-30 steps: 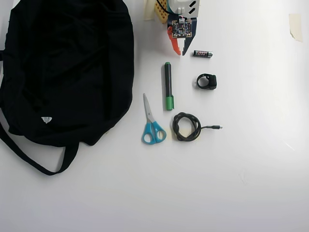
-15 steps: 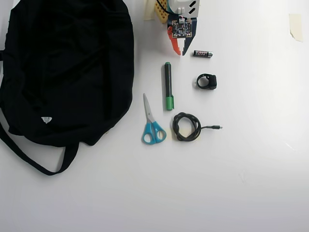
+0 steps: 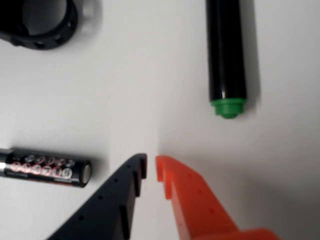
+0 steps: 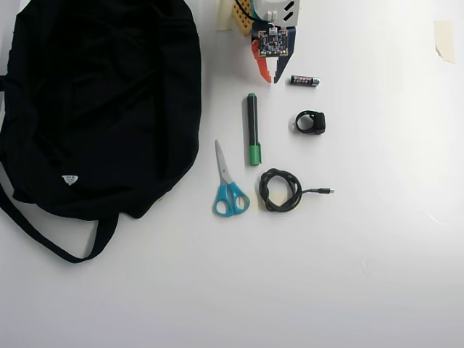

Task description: Put the green marker into the black bag

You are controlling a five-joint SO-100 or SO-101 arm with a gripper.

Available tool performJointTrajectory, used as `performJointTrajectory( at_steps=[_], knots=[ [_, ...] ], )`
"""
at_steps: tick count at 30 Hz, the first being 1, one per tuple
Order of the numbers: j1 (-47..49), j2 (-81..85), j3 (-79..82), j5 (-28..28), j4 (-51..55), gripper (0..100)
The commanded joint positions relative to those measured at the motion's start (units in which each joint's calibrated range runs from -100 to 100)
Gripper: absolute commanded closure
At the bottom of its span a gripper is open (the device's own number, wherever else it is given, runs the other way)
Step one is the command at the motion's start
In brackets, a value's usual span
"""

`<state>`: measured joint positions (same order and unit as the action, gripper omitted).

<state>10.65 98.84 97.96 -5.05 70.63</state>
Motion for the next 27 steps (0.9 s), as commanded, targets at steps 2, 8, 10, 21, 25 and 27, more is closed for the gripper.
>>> performJointTrajectory(
  at_steps=[2, 8, 10, 21, 25, 27],
  knots=[
    [-0.2, 0.7, 1.3, 0.2, -0.3, 98],
    [-0.2, 0.7, 1.3, 0.2, -0.3, 98],
    [-0.2, 0.7, 1.3, 0.2, -0.3, 98],
    [-0.2, 0.7, 1.3, 0.2, -0.3, 98],
    [-0.1, 0.7, 1.3, -0.2, -0.3, 98],
    [0.1, 0.7, 1.3, -0.3, -0.9, 98]
  ],
)
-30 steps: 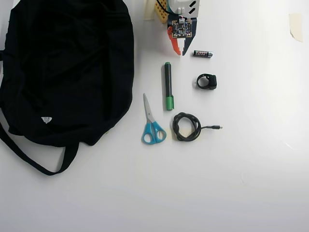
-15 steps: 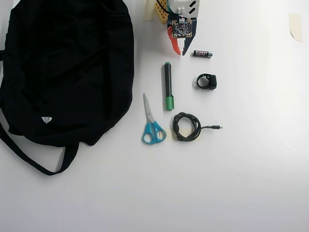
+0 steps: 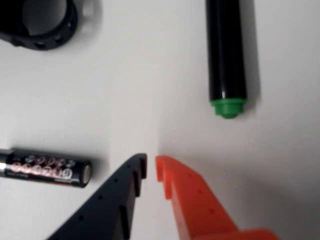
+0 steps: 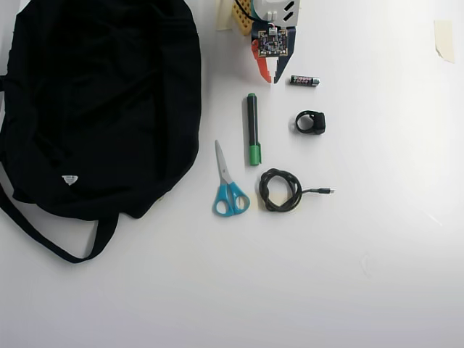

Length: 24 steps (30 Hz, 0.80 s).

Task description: Put the green marker into the black bag

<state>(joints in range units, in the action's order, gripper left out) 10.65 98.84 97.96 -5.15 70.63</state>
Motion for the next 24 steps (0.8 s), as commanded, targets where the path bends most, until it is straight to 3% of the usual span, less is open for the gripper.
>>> performJointTrajectory(
  at_steps=[1, 7, 13, 24],
  knots=[
    [0.1, 0.7, 1.3, -0.2, -1.1, 98],
    [0.2, 0.7, 0.8, -0.2, -7.3, 98],
    [0.3, -0.8, -1.2, -0.3, -21.4, 98],
    [0.3, -22.7, -22.7, -0.2, -34.0, 98]
  ],
)
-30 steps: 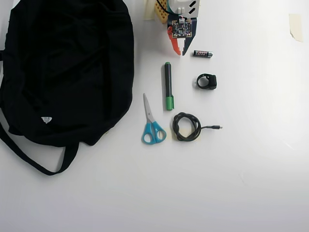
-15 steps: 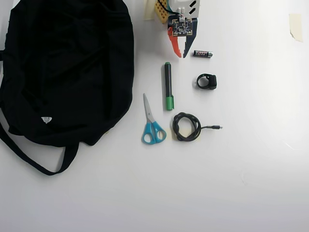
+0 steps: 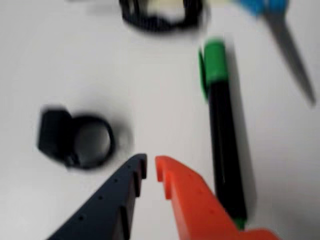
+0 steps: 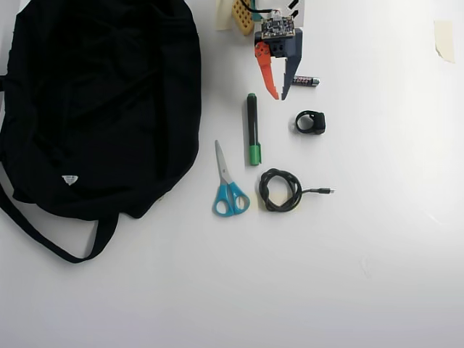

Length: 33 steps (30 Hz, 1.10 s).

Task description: Put the green marker into the black bag

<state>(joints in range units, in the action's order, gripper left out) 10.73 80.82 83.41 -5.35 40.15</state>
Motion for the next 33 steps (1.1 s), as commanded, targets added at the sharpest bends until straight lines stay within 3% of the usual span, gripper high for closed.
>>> performJointTrajectory(
  at_steps=[1, 11, 24, 28, 33],
  knots=[
    [0.3, -6.7, -10.4, -0.1, -4.6, 98],
    [-0.6, -29.2, -33.8, 0.6, -13.5, 98],
    [-2.7, -55.2, -67.1, 0.7, -14.7, 98],
    [-2.8, -61.8, -72.3, 5.6, -19.9, 98],
    [-2.9, -69.6, -77.9, 6.1, -25.0, 98]
  ],
)
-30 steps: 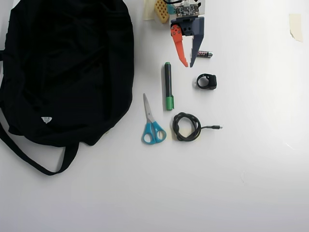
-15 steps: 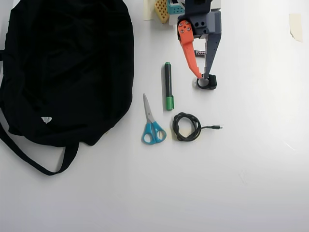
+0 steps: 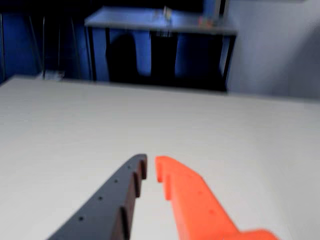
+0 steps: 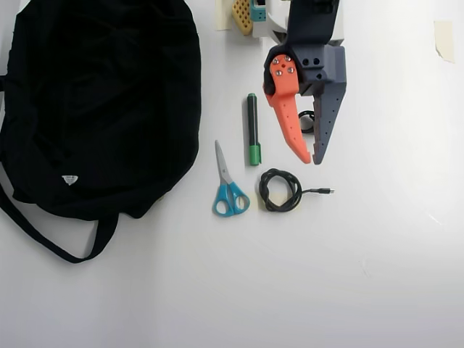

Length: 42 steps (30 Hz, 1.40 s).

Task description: Put the green marker into the black bag

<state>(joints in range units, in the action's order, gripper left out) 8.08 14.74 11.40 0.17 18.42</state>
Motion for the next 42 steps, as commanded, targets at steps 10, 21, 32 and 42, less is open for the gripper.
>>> performJointTrajectory(
  at_steps=[10, 21, 32, 42],
  knots=[
    [-0.3, -14.7, -18.0, -3.2, -3.4, 98],
    [-0.3, -14.7, -17.1, 1.3, -3.0, 98],
    [0.5, -13.3, -14.6, 0.4, 3.9, 98],
    [0.4, -13.3, -21.7, -2.8, 41.8, 98]
  ],
)
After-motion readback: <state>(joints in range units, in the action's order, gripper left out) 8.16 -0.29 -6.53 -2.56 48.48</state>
